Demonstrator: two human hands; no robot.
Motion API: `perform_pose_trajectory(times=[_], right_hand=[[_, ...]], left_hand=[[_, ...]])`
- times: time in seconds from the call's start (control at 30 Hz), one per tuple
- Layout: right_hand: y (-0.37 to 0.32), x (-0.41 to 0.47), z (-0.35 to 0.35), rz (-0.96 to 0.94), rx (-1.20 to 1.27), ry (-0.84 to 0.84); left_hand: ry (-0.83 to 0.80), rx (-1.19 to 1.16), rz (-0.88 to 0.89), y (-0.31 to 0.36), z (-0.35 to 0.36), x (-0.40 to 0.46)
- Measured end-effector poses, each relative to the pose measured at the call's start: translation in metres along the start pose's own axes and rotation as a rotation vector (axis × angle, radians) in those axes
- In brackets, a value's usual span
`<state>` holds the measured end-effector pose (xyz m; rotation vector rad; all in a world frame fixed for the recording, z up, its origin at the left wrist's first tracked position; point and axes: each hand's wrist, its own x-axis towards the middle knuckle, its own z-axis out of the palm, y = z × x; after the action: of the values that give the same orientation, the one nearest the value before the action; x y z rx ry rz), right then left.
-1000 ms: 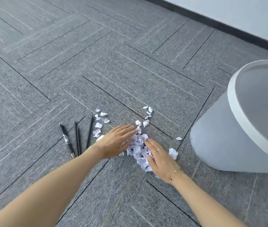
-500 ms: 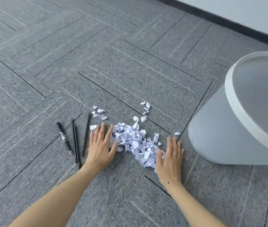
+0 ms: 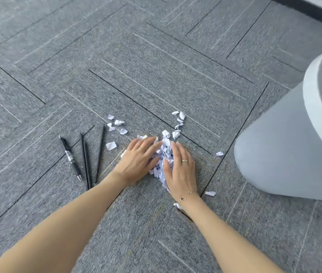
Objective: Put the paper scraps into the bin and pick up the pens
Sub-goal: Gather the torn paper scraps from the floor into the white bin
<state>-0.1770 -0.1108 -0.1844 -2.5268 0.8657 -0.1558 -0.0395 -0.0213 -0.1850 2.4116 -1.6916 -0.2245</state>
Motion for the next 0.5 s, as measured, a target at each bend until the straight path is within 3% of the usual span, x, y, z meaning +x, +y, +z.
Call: perform_pose_trajectory(times=[0.13, 0.33, 0.5], right_hand=[[0.003, 0.008, 0.004, -0.04, -0.099, 0.095], [0.004, 0.014, 0.006, -0.148, -0.201, 0.223], [0.0, 0.028, 0.001, -0.173, -0.254, 0.162]], left_hand=[[0.135, 0.01, 0.047, -0.003, 0.003, 0.003], [0.181, -0.017, 0.156, -0.004, 0.004, 0.006], [0.146, -0.04, 0.184, -0.004, -0.006, 0.015]])
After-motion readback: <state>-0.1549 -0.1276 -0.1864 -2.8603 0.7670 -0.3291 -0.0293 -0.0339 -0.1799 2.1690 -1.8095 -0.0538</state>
